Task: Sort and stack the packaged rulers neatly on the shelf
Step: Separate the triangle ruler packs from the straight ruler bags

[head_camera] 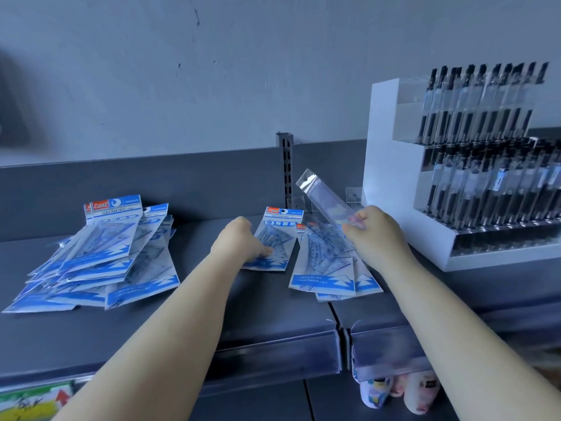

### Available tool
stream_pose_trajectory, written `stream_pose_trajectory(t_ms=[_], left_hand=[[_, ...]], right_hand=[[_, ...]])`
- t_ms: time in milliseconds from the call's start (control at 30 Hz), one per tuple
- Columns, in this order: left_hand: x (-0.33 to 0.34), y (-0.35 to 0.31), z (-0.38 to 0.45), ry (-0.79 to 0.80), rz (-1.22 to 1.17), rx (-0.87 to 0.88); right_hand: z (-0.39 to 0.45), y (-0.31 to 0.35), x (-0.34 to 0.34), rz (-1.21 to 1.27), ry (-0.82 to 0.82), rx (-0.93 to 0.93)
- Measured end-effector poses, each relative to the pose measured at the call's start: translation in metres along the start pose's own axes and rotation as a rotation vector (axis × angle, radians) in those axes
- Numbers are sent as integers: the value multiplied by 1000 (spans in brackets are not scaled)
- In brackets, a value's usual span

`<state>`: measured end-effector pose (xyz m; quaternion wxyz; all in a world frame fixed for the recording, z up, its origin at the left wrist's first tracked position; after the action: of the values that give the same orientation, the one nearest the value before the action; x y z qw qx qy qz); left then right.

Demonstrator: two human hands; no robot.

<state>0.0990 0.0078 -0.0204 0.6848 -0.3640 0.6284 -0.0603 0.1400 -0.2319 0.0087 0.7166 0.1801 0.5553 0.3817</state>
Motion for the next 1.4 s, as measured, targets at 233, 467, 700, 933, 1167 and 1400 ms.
stream_pose_trajectory(t_ms=[233, 467, 700, 933, 1167, 1400], left_hand=[[-1, 12, 3, 60, 38, -87], [-11, 22, -1, 57, 92, -114], [-14, 17, -12, 101, 158, -70], [-19, 25, -17, 96, 245, -63], [-11, 16, -30, 45, 146, 8], [-8, 12, -31, 14, 368, 58]], right_hand=[[-8, 10, -8, 120, -40, -70], [-15, 16, -8, 112, -19, -78], [-25, 38, -2, 127, 39, -110], [-40, 59, 38, 452, 139, 8], [-53, 65, 40, 555, 57, 30], [-56, 56, 28, 657, 44, 18]])
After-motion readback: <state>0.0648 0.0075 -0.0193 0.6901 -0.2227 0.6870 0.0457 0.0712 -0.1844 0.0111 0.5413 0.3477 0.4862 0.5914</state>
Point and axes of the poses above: each hand's wrist, its own z-axis towards the middle knuckle, its own x-axis out of the palm, y = z × x, the point moved 9 cm from there along z, towards the middle knuckle, and after that the axes turned 6 degrees about y, right-handed, at the moved point
